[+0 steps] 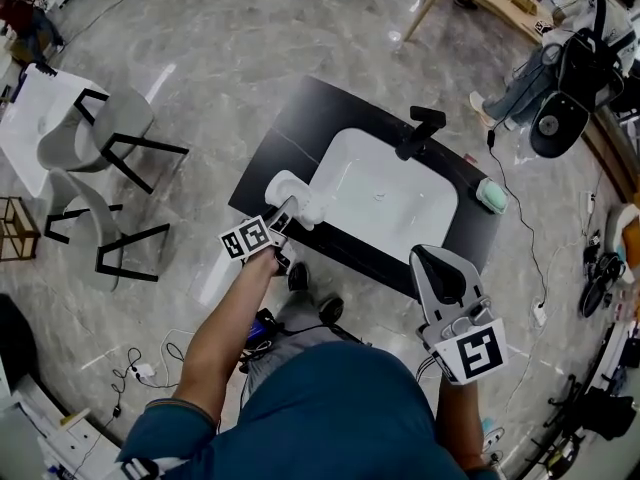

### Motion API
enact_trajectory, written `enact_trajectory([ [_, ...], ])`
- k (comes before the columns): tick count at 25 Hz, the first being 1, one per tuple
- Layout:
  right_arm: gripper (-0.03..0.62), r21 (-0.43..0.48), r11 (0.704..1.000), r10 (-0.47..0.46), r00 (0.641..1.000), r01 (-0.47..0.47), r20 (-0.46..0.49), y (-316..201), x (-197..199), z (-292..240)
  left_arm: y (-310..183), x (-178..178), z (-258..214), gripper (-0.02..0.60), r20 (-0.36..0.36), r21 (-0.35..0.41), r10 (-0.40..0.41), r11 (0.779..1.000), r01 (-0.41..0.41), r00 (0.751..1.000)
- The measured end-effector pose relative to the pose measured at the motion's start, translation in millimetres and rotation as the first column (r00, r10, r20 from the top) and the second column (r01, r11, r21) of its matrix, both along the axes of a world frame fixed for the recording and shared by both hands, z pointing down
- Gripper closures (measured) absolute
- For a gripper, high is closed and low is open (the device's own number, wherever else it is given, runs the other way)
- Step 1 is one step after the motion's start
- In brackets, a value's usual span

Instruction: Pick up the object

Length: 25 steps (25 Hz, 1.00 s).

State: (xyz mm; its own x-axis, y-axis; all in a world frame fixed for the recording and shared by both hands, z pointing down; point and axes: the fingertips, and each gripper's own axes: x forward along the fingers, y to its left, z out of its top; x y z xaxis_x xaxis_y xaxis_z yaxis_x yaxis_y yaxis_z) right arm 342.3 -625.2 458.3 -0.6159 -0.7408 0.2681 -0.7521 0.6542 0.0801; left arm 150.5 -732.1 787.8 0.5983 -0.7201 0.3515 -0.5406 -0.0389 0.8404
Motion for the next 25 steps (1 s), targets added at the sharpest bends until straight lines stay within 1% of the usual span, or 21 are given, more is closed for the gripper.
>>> enact_trajectory([
  [4,0.58,0.035,0.999,-0.003,1.0,0.003,-0.001,3.6,7.2,-7.4,-4.3,3.2,-36.7,0.445,-0.014,0.057,0.008,0.998,-0.007,1.0],
  [7,0.58,0.05,0.999,0.001,1.0,-0.001,0.008,6.1,11.2,-11.5,-6.5,9.3,-75.7,0.445,-0.012,0.13,0.024,0.991,-0.022,1.0],
  [9,0.58,0.054,0.999,0.007,1.0,-0.008,0.02,7.1,12.3,-14.8,-7.4,14.8,-111.0,0.445,0.004,0.206,0.038,0.978,-0.038,0.999],
  [11,0.58,0.06,0.998,0.006,1.0,-0.008,0.029,8.9,11.8,-18.0,-6.1,21.7,-149.9,0.445,0.031,0.293,0.054,0.954,-0.061,0.998],
  [13,0.58,0.058,0.998,0.005,0.999,-0.007,0.038,12.5,11.3,-20.1,-1.1,30.7,-188.6,0.445,0.067,0.376,0.074,0.922,-0.094,0.995],
  [14,0.58,0.06,0.998,0.003,0.999,-0.006,0.039,14.6,11.8,-20.9,2.8,35.8,-207.1,0.445,0.09,0.418,0.083,0.902,-0.113,0.992],
  [16,0.58,0.068,0.998,0.003,0.999,-0.005,0.037,18.7,15.1,-22.0,12.7,45.7,-240.8,0.445,0.156,0.496,0.096,0.853,-0.162,0.983],
  [18,0.58,0.065,0.998,0.01,0.999,-0.012,0.041,21.8,18.9,-21.4,23.2,53.5,-269.0,0.445,0.224,0.557,0.099,0.803,-0.21,0.97],
  [23,0.58,0.097,0.995,-0.004,1.0,0.001,0.029,24.7,20.4,-23.6,43.6,62.1,-316.8,0.445,0.341,0.645,0.074,0.707,-0.29,0.937],
  [25,0.58,0.095,0.995,-0.003,0.999,0.0,0.035,26.8,20.1,-24.2,52.8,68.1,-331.8,0.445,0.385,0.673,0.061,0.664,-0.326,0.921],
])
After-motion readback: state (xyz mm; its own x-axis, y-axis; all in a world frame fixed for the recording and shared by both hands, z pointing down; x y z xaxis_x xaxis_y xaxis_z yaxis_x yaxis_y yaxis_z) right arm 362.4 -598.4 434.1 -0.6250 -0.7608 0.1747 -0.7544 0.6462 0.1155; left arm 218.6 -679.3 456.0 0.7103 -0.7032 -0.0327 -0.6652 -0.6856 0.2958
